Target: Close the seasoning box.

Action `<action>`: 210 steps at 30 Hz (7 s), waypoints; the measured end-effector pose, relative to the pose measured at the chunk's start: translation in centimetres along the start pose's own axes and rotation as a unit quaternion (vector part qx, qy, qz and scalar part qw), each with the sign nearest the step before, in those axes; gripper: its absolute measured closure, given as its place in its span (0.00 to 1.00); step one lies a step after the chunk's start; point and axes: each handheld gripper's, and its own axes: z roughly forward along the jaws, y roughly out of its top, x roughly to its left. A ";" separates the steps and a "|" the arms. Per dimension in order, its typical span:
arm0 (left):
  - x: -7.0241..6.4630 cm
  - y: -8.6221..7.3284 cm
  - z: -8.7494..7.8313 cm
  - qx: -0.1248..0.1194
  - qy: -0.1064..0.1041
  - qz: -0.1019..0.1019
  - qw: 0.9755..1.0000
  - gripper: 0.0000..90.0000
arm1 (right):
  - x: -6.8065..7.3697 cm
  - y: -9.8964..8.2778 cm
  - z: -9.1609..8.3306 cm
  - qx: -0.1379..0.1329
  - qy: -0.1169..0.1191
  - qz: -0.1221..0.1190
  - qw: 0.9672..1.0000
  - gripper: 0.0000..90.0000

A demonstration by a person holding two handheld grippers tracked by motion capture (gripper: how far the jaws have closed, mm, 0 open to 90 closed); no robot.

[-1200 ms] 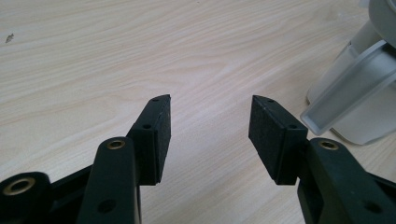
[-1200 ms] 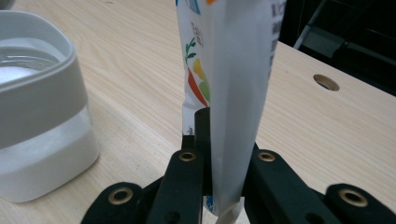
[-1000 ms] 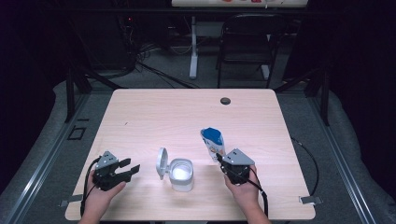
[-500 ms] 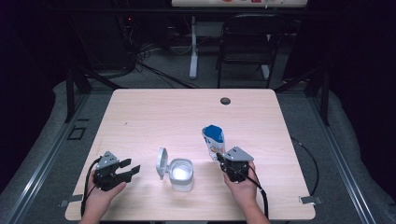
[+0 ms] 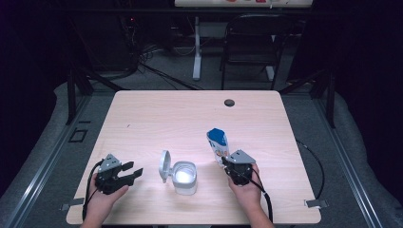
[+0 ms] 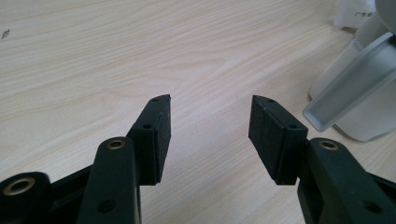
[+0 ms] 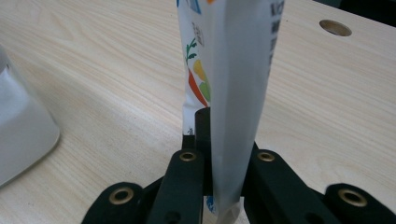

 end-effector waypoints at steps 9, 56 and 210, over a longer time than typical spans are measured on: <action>0.0 0.0 0.0 0.001 0.000 0.000 1.000 0.55 | 0.1 -0.2 0.2 -0.002 0.004 0.004 1.000 0.97; -0.1 0.3 0.2 -0.004 -0.005 0.001 1.000 0.55 | -0.6 -1.5 -0.5 0.012 0.019 0.011 1.000 0.73; -7.6 5.6 -2.0 -0.034 -0.118 0.087 0.989 1.00 | -2.6 -3.9 -5.8 -0.008 0.025 0.054 0.998 0.54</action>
